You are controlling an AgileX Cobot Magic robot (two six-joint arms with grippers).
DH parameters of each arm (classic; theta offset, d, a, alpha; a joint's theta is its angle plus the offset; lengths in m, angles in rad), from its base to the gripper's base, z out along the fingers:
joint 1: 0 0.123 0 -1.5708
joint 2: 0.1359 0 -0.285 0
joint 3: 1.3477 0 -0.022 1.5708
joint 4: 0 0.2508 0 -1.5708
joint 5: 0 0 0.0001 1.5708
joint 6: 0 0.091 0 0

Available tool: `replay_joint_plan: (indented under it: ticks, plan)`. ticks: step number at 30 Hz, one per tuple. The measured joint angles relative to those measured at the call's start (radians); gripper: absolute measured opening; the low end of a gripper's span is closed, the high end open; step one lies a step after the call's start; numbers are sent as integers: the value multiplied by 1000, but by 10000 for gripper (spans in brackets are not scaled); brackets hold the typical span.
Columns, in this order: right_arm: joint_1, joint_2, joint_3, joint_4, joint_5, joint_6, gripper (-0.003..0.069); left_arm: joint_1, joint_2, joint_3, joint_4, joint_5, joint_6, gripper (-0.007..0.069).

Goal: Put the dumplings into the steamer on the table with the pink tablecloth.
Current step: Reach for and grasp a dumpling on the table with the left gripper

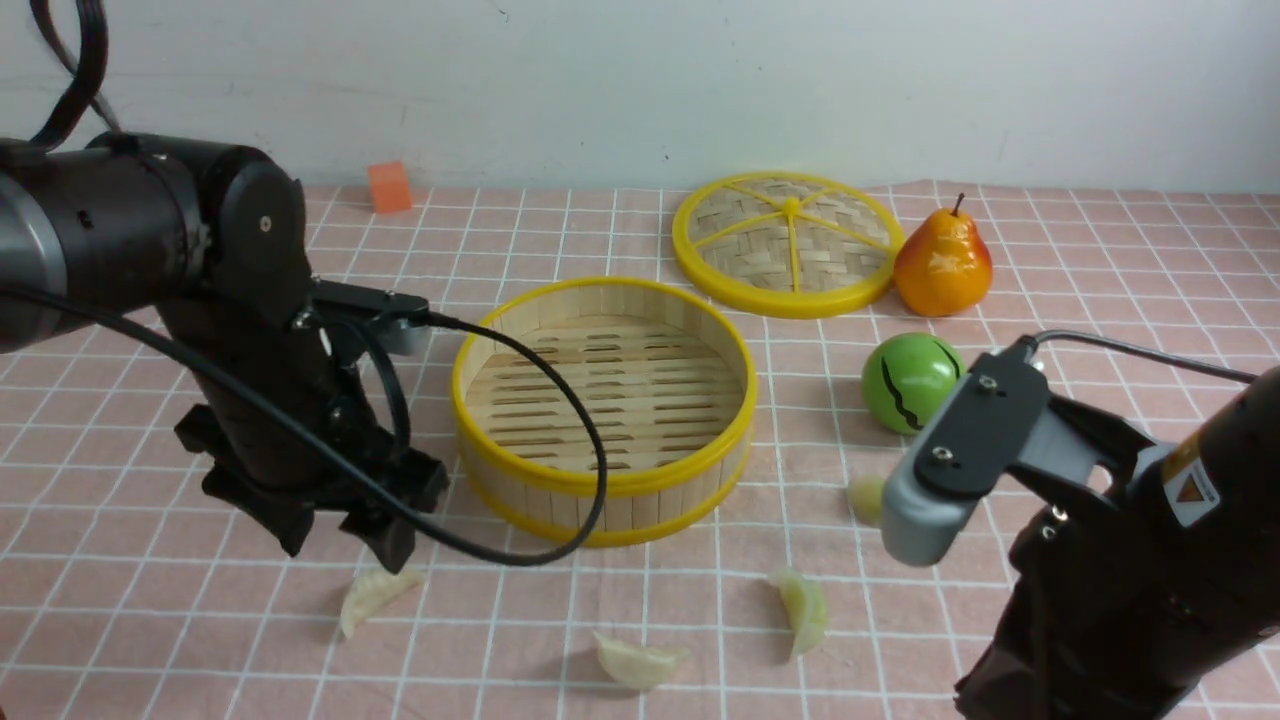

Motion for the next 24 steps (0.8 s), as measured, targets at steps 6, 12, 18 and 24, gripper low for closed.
replay_joint_plan:
  ticks: [6, 12, 18, 24]
  plan:
    - [0, 0, 0, 0, 0, 0, -1, 30, 53, 0, -56, -38, 281, 492]
    - [0, 0, 0, 0, -8, 0, 1, 30, 131, -1, -86, -80, 347, 434]
    - [0, 0, 0, 0, -11, 0, 6, 30, 200, -1, -84, -118, 298, 425]
    - [0, 0, 0, 0, -12, 0, 12, 30, 216, -6, -49, -124, 163, 316]
